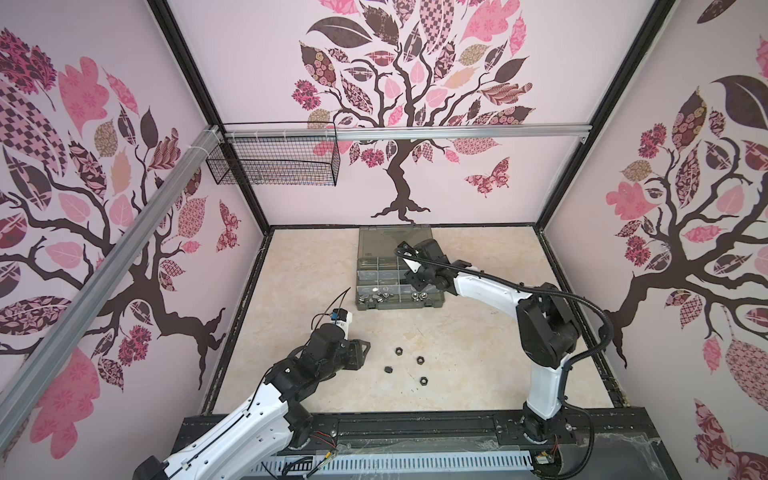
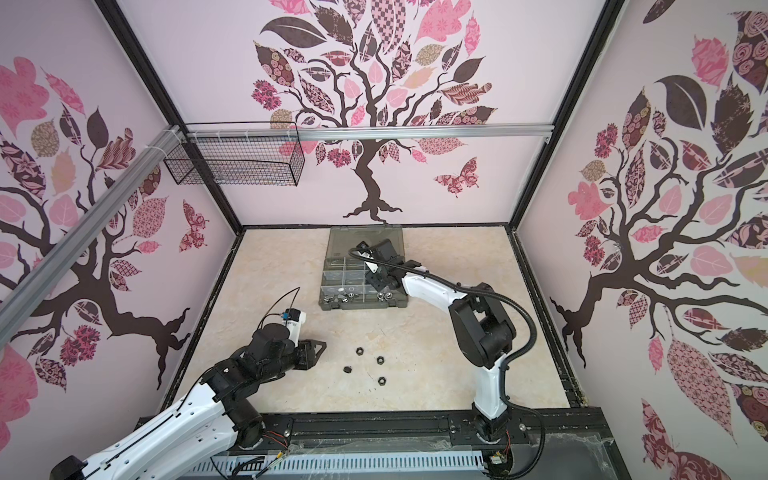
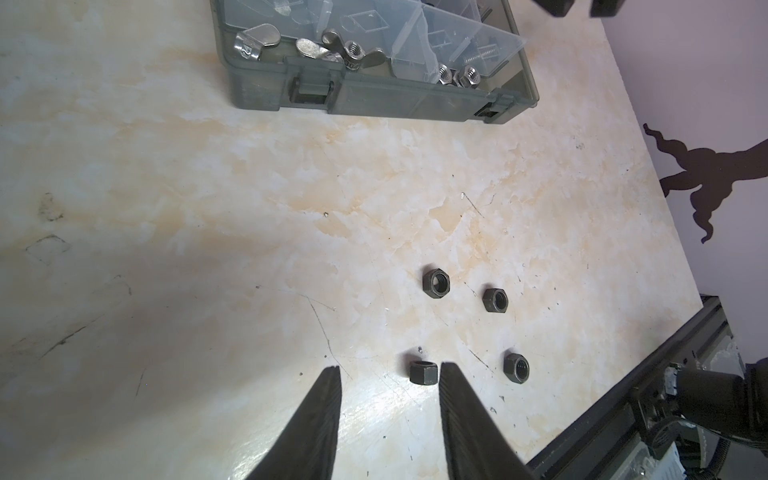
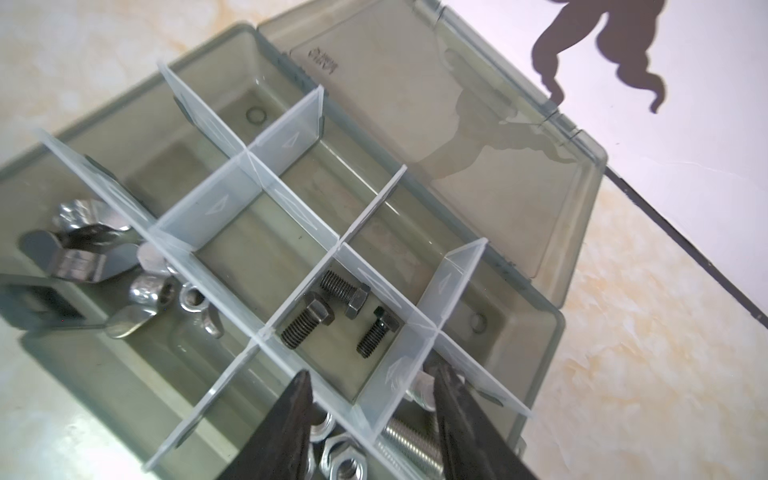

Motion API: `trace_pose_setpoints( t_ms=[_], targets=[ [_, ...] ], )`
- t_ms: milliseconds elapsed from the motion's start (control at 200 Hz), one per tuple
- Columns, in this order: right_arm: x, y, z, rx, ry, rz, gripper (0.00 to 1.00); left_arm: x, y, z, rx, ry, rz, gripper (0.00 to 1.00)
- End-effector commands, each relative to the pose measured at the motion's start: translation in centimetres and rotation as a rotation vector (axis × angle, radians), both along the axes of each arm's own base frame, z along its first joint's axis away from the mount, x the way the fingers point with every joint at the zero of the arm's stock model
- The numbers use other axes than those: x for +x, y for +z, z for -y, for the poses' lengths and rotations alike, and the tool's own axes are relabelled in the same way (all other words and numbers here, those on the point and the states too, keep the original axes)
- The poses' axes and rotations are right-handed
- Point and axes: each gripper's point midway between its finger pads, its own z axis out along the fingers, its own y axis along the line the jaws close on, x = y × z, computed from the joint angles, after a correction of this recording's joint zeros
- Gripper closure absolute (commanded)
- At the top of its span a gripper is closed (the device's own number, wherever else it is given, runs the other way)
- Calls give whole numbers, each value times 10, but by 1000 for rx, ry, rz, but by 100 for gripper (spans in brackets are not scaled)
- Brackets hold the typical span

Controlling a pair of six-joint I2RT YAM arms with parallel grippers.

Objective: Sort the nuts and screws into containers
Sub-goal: 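Withdraw the right gripper while the left gripper moves toward the dark nuts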

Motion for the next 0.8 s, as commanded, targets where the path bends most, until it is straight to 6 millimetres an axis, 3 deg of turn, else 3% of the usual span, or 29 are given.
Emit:
trace_pose_setpoints(
  t_ms=[0, 115, 235, 475, 610, 795],
  targets=[
    [-15, 53, 18, 142, -117, 30, 50, -3, -10, 1, 10, -18, -11, 58],
    [-51, 58, 40, 239, -187, -30, 50, -3, -14, 1, 24, -22, -21, 58],
    [-93, 51, 69, 319, -267, -79, 49, -4, -16, 3, 24, -27, -29, 58],
    [-166, 1, 113, 422, -399, -232, 49, -4, -22, 9, 56, -56, -62, 58],
    [-188, -21, 124, 447, -447, -301, 49, -3, -23, 17, 57, -76, -76, 58],
    [-195, -29, 123, 457, -443, -339, 49, -8, -28, 33, 106, -143, -88, 58]
  ],
)
